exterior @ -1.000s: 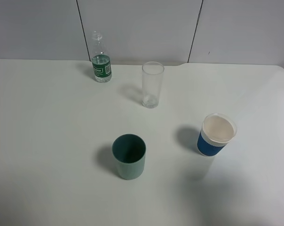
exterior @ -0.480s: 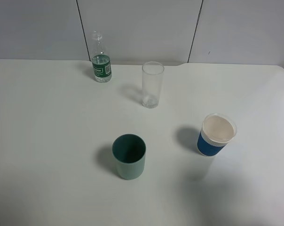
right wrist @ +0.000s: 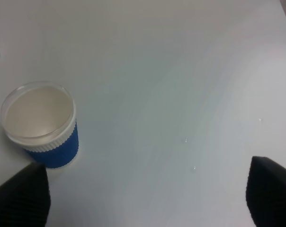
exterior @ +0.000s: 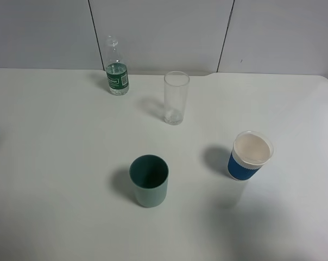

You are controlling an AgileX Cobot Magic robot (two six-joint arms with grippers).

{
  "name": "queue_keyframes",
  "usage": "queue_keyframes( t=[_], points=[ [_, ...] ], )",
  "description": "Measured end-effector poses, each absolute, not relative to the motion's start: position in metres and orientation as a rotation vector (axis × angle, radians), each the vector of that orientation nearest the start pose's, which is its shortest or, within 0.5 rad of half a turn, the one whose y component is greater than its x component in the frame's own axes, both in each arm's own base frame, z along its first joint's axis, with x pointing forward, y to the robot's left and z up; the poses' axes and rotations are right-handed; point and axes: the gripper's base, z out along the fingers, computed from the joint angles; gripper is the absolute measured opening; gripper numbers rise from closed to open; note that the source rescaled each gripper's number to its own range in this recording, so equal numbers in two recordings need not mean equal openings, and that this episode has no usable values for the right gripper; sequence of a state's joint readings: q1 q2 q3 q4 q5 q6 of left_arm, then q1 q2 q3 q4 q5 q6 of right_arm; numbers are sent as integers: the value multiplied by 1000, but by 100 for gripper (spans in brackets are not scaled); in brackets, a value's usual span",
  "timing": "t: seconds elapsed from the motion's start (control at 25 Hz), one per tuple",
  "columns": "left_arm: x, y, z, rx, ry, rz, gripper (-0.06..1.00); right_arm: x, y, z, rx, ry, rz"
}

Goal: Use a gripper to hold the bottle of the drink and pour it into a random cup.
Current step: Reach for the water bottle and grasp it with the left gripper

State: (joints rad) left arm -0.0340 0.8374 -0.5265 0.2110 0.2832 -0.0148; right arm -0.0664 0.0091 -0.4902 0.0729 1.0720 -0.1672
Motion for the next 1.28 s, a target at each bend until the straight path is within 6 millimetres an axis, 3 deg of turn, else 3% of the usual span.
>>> queue_keyframes(
  t=[0.44,0.8,1.28],
  points=[
    [208,-25,258,318,2041,56,100,-3,6,274,-108,2070,-56],
    [238,-39,228,362,2052,-16,100,-3,6,274,-108,2070,-56],
    [272,-59,189,406,1931,-203,100,-3,6,274,-108,2070,-56]
  ],
)
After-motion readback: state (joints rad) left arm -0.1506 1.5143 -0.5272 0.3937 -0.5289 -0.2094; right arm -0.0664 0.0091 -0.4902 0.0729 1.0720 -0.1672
